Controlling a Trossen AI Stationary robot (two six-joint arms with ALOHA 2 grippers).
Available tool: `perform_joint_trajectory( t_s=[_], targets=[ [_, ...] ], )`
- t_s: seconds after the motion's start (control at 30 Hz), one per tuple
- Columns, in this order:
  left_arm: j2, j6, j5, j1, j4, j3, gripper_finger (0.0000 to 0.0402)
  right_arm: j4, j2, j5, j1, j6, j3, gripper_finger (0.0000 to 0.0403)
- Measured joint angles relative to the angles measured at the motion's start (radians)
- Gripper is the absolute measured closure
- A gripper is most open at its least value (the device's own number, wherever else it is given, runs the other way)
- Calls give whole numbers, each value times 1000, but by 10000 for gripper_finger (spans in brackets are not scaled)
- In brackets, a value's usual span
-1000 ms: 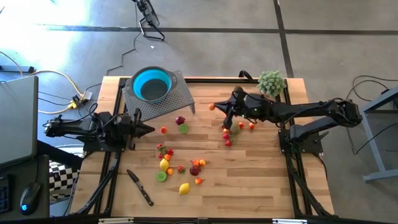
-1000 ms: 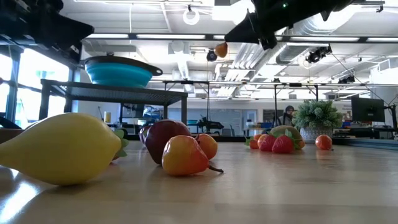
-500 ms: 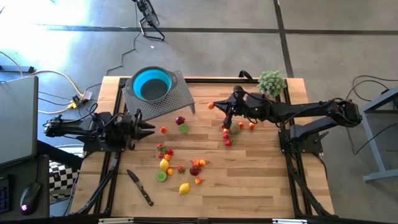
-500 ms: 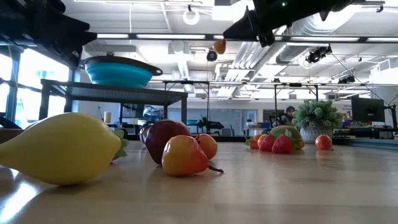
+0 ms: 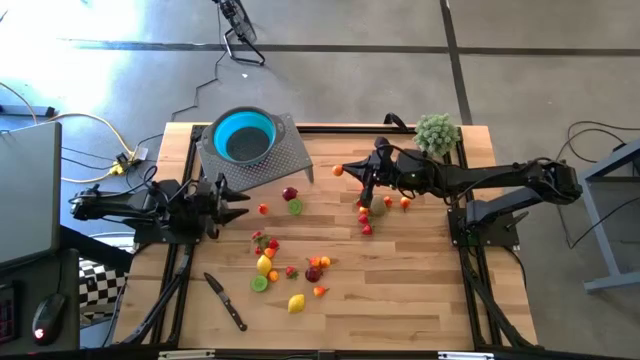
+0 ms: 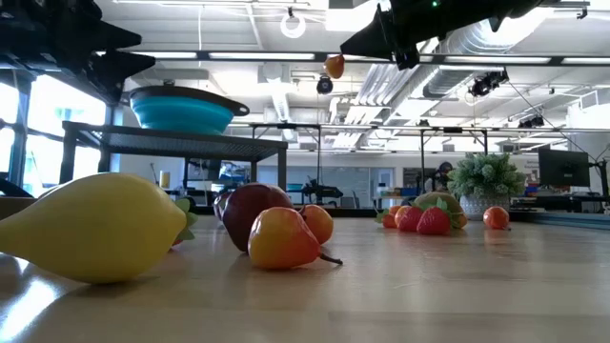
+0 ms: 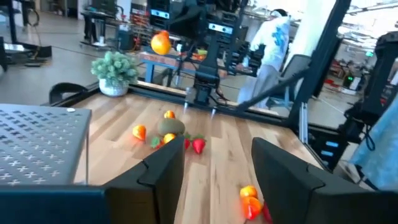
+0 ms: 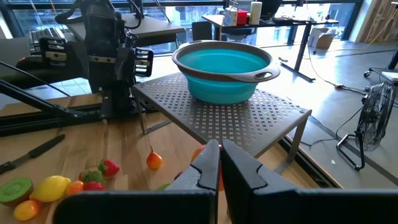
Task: Pick & Place Fruit
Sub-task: Put the orange pear into the blue strainer bowl on the shelf
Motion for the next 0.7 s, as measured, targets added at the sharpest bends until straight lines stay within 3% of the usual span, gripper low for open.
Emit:
perform_joint_trajectory(
  t_s=[0.33,0.7],
  targets=[
    [39,93,-8,0,76,0,217,0,0,-78,0,-17,0,400],
    [40,139,-9,0,130,0,217,2,0,-90,0,-19,0,400]
  ],
)
